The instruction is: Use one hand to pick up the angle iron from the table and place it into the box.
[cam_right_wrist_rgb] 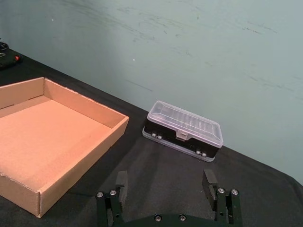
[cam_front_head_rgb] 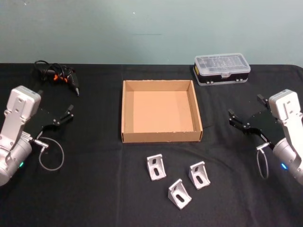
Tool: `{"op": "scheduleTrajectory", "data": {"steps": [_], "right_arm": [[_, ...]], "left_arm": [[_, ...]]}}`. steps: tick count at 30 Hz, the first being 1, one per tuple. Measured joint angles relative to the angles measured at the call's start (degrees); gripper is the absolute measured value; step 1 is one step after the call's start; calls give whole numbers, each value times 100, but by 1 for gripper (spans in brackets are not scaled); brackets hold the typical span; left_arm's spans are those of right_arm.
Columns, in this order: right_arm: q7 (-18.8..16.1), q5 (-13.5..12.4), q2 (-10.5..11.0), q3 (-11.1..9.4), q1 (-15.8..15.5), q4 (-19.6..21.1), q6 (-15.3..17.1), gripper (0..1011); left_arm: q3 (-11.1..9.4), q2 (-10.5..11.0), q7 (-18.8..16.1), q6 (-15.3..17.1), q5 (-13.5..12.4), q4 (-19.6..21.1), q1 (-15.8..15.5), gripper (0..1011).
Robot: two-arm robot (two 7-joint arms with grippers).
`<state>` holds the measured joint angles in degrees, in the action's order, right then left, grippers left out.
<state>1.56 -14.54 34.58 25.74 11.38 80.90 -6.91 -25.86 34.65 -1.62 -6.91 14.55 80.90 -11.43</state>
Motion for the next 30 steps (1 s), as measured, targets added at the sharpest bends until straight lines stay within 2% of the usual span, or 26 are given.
{"op": "scheduleTrajectory", "data": {"steps": [8, 16, 18, 22, 23, 27, 30], "right_arm": [[-178, -90, -8, -178, -154, 132, -2, 1003], [-489, -497, 193, -519, -511, 730, 243, 1003], [-691, -803, 321, -713, -705, 1059, 459, 1003], [-879, -1099, 459, -905, -899, 1399, 710, 1003], [-1003, -1282, 545, -1021, -1010, 1605, 866, 1003], [-1213, -1581, 703, -1203, -1198, 1966, 1198, 1003], [-1447, -1930, 851, -1388, -1387, 2338, 1620, 1003]], "left_arm": [[0, 0, 0, 0, 0, 0, 0, 1000], [0, 0, 0, 0, 0, 0, 0, 1000], [0, 0, 0, 0, 0, 0, 0, 1000], [0, 0, 0, 0, 0, 0, 0, 1000], [0, 0, 0, 0, 0, 0, 0, 1000], [0, 0, 0, 0, 0, 0, 0, 1000], [0, 0, 0, 0, 0, 0, 0, 1000]]}}
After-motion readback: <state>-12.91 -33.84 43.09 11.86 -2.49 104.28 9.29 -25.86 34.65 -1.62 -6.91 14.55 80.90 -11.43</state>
